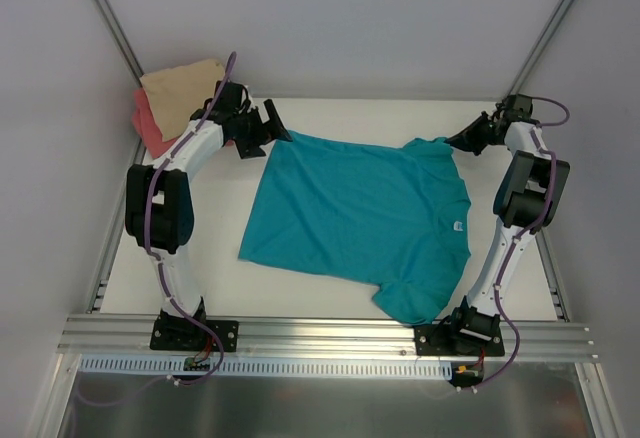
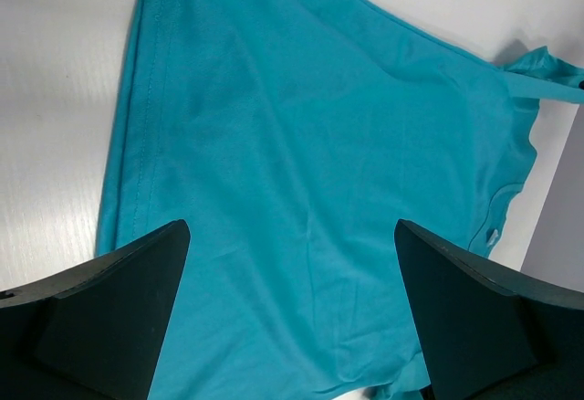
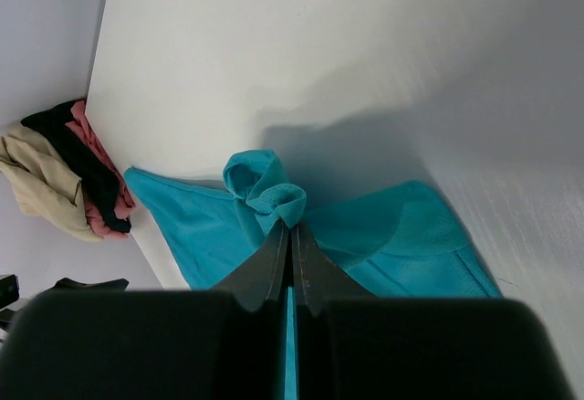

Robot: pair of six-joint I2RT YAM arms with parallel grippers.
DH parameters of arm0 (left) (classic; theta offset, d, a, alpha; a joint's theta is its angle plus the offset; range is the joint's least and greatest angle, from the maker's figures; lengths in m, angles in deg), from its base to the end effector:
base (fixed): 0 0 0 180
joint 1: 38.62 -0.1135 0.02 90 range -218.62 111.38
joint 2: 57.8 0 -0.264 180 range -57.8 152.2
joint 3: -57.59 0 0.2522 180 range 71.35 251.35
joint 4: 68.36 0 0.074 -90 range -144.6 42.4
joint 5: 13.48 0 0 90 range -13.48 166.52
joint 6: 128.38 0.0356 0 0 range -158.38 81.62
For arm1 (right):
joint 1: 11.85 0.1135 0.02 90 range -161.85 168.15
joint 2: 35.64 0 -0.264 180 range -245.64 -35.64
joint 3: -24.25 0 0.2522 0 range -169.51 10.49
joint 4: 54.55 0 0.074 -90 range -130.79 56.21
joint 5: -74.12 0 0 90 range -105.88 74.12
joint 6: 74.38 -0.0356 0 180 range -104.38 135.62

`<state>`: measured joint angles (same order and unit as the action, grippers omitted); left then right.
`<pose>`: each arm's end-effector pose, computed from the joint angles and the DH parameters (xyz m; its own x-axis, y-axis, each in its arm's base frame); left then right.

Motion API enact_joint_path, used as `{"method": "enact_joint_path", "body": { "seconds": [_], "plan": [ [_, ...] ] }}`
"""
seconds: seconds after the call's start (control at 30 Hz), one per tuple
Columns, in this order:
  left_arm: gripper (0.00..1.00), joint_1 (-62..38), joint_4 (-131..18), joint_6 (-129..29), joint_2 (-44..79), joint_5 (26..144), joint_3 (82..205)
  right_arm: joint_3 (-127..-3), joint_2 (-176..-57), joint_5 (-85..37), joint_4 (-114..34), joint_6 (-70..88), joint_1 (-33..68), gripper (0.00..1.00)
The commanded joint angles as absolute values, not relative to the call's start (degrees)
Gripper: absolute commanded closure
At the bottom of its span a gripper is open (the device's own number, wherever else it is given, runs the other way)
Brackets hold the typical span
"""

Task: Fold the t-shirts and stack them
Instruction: Grap the side of the flattened tshirt furthest away from the robot with both arms

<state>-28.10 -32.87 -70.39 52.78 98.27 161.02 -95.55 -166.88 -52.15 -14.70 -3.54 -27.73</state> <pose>0.4320 -0.0936 0.2567 -0.7967 -0.3528 -0.4907 0.0180 0.7977 -0.6028 0.4919 -0.1180 0.1819 -0.7534 0.4894 -0.4392 0.1186 0.7581 0.6413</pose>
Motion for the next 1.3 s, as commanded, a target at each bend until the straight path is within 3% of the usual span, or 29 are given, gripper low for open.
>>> {"method": "enact_joint_path", "body": {
  "seconds": [0.0,0.53,0.87,1.27],
  "plan": [
    [0.01,-27.8,-33.7,-69.9,54.2,95.6,163.3,-95.6,-164.7,-52.5,-14.3,-2.6,-27.8,1.00],
    [0.01,-29.9,-52.7,-67.5,72.4,93.9,174.6,-95.9,-163.5,-52.6,-10.0,-1.2,-27.8,1.00],
    [0.01,-31.3,-51.3,-65.1,79.4,93.0,180.5,-95.3,-162.5,-51.9,-7.4,-0.1,-27.8,1.00],
    [0.02,-30.6,-46.4,-70.5,89.1,103.7,193.1,-95.4,-162.2,-50.8,-7.0,-0.5,-27.7,1.00]
  ]
}}
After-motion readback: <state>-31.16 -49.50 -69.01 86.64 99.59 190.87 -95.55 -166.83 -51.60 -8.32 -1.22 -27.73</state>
